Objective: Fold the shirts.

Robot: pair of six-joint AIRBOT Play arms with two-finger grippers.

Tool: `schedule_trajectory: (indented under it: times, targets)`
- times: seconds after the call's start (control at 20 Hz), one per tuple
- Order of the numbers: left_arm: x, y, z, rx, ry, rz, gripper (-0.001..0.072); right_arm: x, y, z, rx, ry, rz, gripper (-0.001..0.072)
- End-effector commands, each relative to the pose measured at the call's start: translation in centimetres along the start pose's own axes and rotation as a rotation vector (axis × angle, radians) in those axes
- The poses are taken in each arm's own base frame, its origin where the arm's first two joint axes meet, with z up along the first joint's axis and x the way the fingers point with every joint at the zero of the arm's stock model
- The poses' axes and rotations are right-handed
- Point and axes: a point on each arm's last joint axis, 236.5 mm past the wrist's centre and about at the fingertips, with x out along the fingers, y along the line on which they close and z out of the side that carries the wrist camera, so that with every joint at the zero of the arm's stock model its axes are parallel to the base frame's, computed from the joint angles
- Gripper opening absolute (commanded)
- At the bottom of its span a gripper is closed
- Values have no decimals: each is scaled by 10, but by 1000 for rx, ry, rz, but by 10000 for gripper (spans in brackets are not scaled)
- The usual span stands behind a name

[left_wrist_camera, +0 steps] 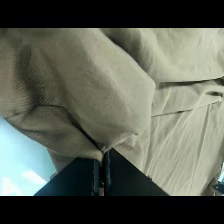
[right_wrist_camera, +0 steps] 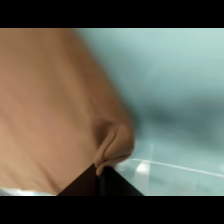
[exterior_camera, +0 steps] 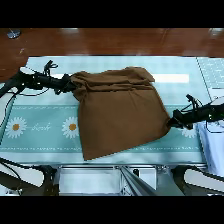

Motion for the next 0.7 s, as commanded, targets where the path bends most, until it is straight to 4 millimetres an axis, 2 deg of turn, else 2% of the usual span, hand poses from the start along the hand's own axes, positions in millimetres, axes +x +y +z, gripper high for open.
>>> schedule_trajectory:
  times: [0.0, 0.1, 0.25, 0.35, 0.45, 0.65]
  targets:
    - [-13, 4, 1, 14, -4, 16, 26, -16, 17, 18, -100, -20, -25, 20]
    - [-28, 1, -3, 52, 5, 14, 26, -46, 14, 49, -120, -113, -74, 20]
    - [-52, 10, -11, 31, -18, 54, 26, -106, 7, 111, -93, -282, -139, 20]
    - [-58, 3, -31, 39, -21, 55, 26, -137, 13, 153, -97, -376, -151, 20]
    - [-54, -10, -71, 96, 21, 54, 26, -159, 25, 195, -108, -440, -131, 20]
    - [-42, -24, -159, 116, 101, 41, 26, -187, 52, 266, -98, -546, -20, 20]
